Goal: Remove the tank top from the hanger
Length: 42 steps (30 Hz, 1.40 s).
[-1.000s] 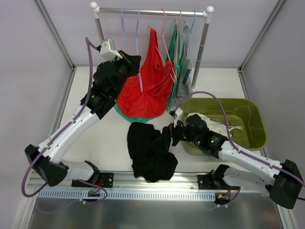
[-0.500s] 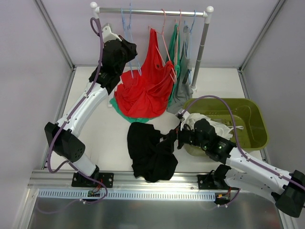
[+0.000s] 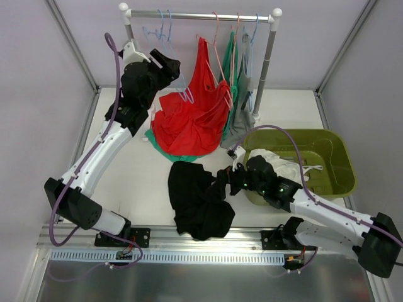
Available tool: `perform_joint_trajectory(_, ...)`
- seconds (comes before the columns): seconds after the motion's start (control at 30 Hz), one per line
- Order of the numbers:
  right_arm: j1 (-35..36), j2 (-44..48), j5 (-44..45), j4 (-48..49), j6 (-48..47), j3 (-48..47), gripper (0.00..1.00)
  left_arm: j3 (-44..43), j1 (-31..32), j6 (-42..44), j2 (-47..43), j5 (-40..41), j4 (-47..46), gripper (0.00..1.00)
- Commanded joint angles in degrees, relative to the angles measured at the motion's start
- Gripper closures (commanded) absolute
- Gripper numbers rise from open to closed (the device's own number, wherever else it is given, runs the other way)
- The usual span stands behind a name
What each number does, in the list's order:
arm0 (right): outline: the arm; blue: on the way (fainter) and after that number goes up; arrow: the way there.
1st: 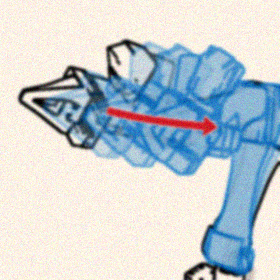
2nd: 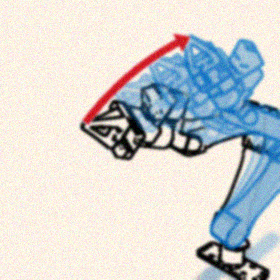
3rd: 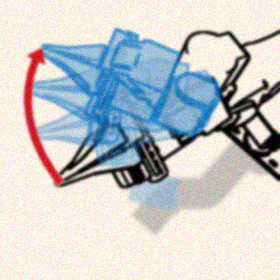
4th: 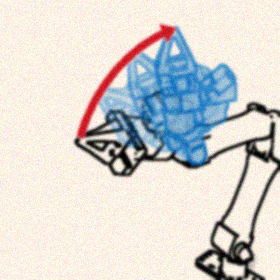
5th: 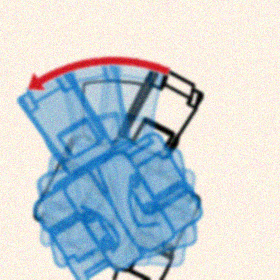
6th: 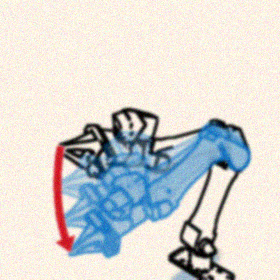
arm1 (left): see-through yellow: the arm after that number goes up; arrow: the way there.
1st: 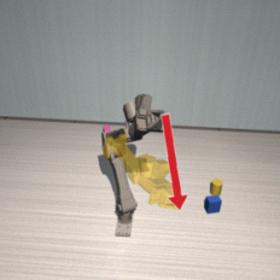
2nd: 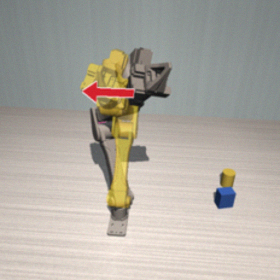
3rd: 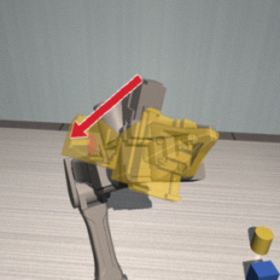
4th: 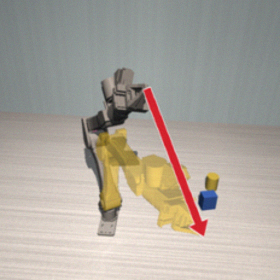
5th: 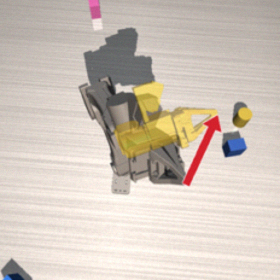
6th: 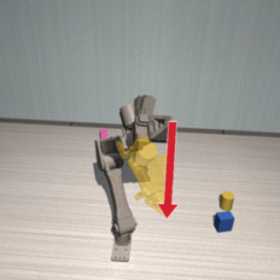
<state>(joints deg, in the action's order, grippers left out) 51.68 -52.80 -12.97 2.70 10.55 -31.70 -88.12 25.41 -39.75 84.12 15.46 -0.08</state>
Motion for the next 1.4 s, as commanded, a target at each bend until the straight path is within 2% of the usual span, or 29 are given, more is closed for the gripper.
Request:
perform_joint_trajectory(0.0,0.3,-4.6,-1.7,0.7,0.8,-4.7,0.00,-0.8,-0.2,2.4,-6.0,-2.6,-2.4,0.33)
perform_joint_trajectory(0.07,0.8,-6.3,-2.2,0.7,0.4,-5.8,0.01,-1.0,-0.2,3.7,-8.2,-3.8,-2.4,0.25)
perform_joint_trajectory(0.13,1.5,-8.7,-2.5,0.6,0.1,-7.6,0.00,-0.4,-0.2,4.0,-11.2,-4.6,-2.4,0.06)
perform_joint_trajectory(0.17,1.7,-9.7,-2.6,0.3,-0.1,-8.3,0.01,0.7,-0.2,4.7,-12.4,-5.1,-2.4,0.01)
perform_joint_trajectory(0.23,3.2,-12.6,0.0,-1.5,-0.8,-9.9,0.00,2.4,-0.2,5.1,-17.0,-6.6,-2.4,0.01)
perform_joint_trajectory(0.37,7.6,-19.4,12.1,-12.2,-5.2,-17.6,0.00,9.8,-0.2,7.8,-27.1,-10.5,-2.1,0.01)
perform_joint_trajectory(0.47,10.8,-26.5,16.1,-18.1,-7.6,-22.4,0.00,15.4,-0.1,10.4,-36.0,-14.5,-0.6,0.01)
perform_joint_trajectory(0.53,13.7,-29.7,16.1,-19.3,-8.6,-24.0,0.01,18.4,-0.1,11.0,-43.2,-14.6,3.8,0.01)
perform_joint_trajectory(0.63,17.6,-36.7,16.4,-21.2,-9.9,-27.1,0.01,27.7,-0.1,11.6,-52.4,-13.3,10.3,0.01)
perform_joint_trajectory(0.73,21.1,-45.1,21.7,-24.5,-10.0,-30.6,0.01,33.6,-0.1,11.5,-60.3,-10.5,18.5,0.01)
perform_joint_trajectory(0.77,21.5,-48.9,23.4,-25.8,-10.0,-31.2,0.01,34.7,-0.1,11.6,-61.9,-9.6,20.3,0.01)
perform_joint_trajectory(0.87,22.8,-52.2,23.7,-25.1,-9.8,-31.5,0.01,35.4,-0.1,13.2,-66.2,-10.2,28.6,0.01)
perform_joint_trajectory(0.9,23.3,-53.1,23.9,-24.4,-9.4,-31.1,0.08,34.9,-0.1,13.9,-67.3,-10.4,31.2,0.01)
perform_joint_trajectory(0.93,23.3,-53.4,24.0,-23.9,-9.2,-30.7,0.19,34.0,-0.1,15.6,-67.8,-10.4,36.1,0.01)
perform_joint_trajectory(0.97,23.3,-53.6,24.1,-22.9,-9.2,-30.7,0.59,34.0,-0.1,16.6,-68.1,-10.3,38.1,0.01)
perform_joint_trajectory(1.0,23.3,-53.9,24.5,-22.7,-9.3,-30.8,0.86,34.1,-0.1,17.9,-69.4,-10.2,39.6,0.01)
perform_joint_trajectory(1.03,23.3,-53.7,25.1,-22.8,-9.3,-31.4,1.00,35.8,-0.1,20.0,-70.2,-10.2,40.6,0.01)
perform_joint_trajectory(1.1,23.3,-52.4,24.9,-22.6,-10.0,-32.0,1.00,38.9,-0.1,21.5,-73.1,-9.9,41.5,0.01)
perform_joint_trajectory(1.17,23.3,-46.6,23.8,-21.6,-12.7,-32.5,1.00,44.6,0.0,17.8,-75.3,-5.6,40.9,0.01)
perform_joint_trajectory(1.27,23.1,-35.1,27.4,-21.2,-16.8,-34.5,1.00,43.4,0.0,19.7,-77.8,-5.0,40.8,0.01)
perform_joint_trajectory(1.37,21.4,-24.8,30.2,-21.2,-20.2,-36.3,1.00,45.1,0.0,18.3,-80.5,0.2,40.4,0.01)
